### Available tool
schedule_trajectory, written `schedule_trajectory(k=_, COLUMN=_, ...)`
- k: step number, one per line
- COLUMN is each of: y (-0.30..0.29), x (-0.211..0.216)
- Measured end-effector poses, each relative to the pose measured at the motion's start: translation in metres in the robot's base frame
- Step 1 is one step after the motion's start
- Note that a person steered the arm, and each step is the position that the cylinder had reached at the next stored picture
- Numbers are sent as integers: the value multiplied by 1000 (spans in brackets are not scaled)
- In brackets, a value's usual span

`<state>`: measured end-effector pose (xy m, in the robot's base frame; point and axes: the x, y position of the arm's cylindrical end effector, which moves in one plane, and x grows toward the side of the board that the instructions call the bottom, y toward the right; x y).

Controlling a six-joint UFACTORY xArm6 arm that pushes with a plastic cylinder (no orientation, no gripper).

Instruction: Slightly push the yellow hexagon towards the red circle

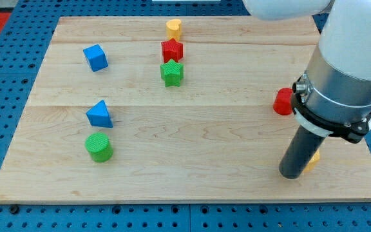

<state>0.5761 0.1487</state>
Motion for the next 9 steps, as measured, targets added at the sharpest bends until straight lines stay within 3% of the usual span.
schedule_trajectory(k=2, y=17, x=38)
schedule_trajectory(k=4, y=0, x=21)
schedule_trajectory(k=6, y=52, x=0)
schedule_trajectory(k=8, y=21, x=-4)
schedule_trajectory(k=9, y=66, x=1)
